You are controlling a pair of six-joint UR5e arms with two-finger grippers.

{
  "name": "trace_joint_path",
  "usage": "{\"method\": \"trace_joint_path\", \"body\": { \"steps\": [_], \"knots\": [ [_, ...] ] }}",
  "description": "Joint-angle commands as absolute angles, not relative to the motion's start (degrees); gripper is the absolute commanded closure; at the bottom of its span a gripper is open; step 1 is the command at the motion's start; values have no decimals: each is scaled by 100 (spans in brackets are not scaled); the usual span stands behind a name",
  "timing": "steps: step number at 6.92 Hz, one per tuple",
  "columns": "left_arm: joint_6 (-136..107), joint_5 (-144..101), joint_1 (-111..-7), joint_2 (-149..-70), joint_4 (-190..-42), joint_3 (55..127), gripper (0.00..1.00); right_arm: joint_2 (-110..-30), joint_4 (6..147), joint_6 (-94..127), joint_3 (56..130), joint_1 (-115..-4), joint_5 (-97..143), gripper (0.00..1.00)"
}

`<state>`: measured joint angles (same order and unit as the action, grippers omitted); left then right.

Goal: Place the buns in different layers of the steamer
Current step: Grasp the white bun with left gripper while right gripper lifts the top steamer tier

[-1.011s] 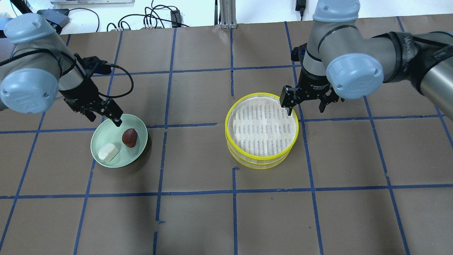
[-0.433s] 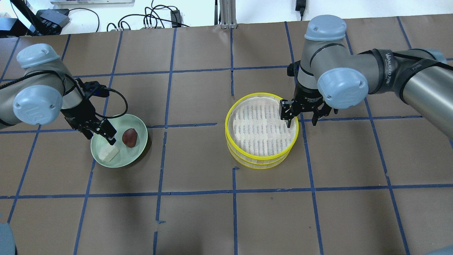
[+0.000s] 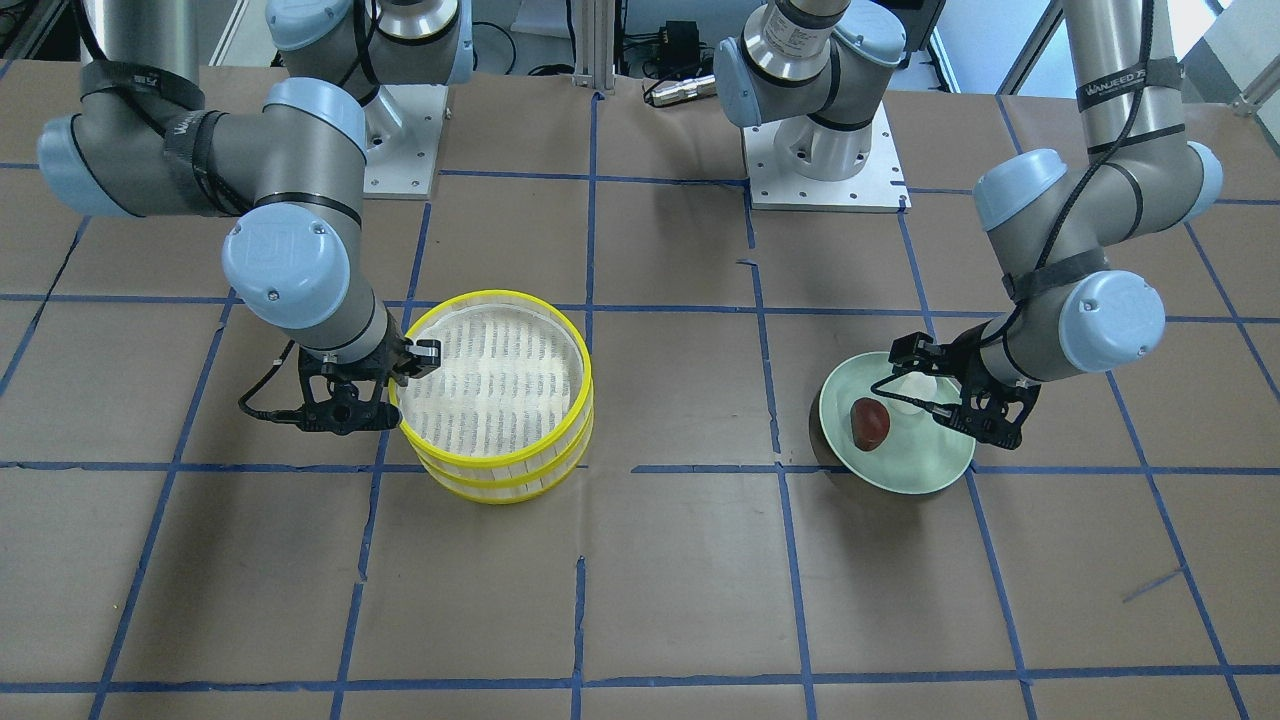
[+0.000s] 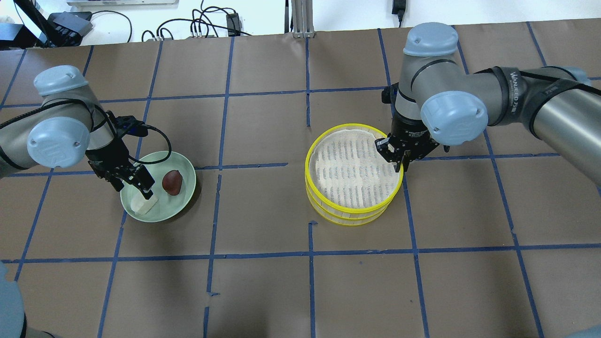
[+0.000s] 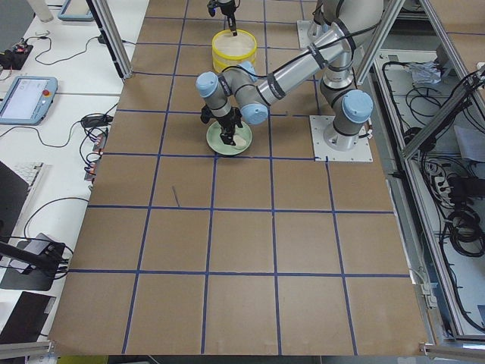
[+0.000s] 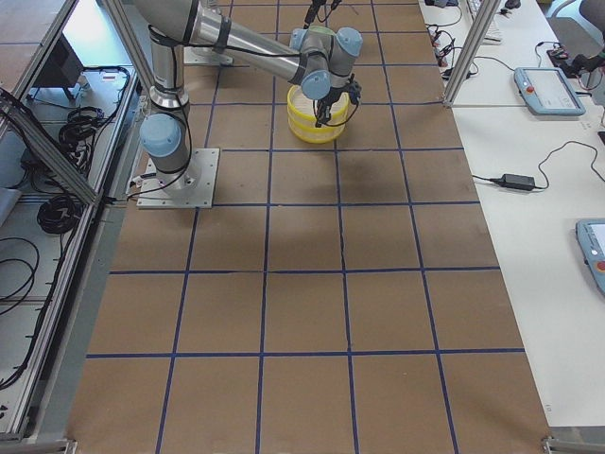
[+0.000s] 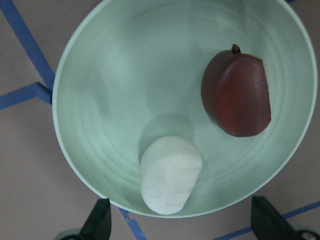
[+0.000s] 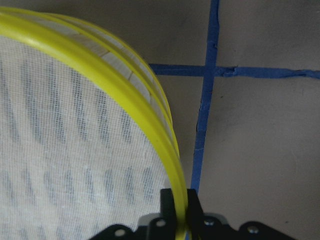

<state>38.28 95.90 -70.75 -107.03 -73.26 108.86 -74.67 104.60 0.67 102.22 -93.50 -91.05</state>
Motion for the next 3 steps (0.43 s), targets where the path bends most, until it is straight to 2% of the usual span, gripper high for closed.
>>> {"method": "trace_joint_path", "body": {
  "steps": [1,2,3],
  "knots": [
    [3929,9642,-7084,-10923,-7321,10881,26,-7706,10224,0,10038,-9273,-9105,93],
    [3929,9642,-7084,-10977,-7313,10881,29,-7778,9891,-78,9776,-9229,-9105,92],
    [3929,9624,-7084,-11012,-7313,10890,40,-7778,9444,-166,9460,-9054,-9105,92]
  ]
}}
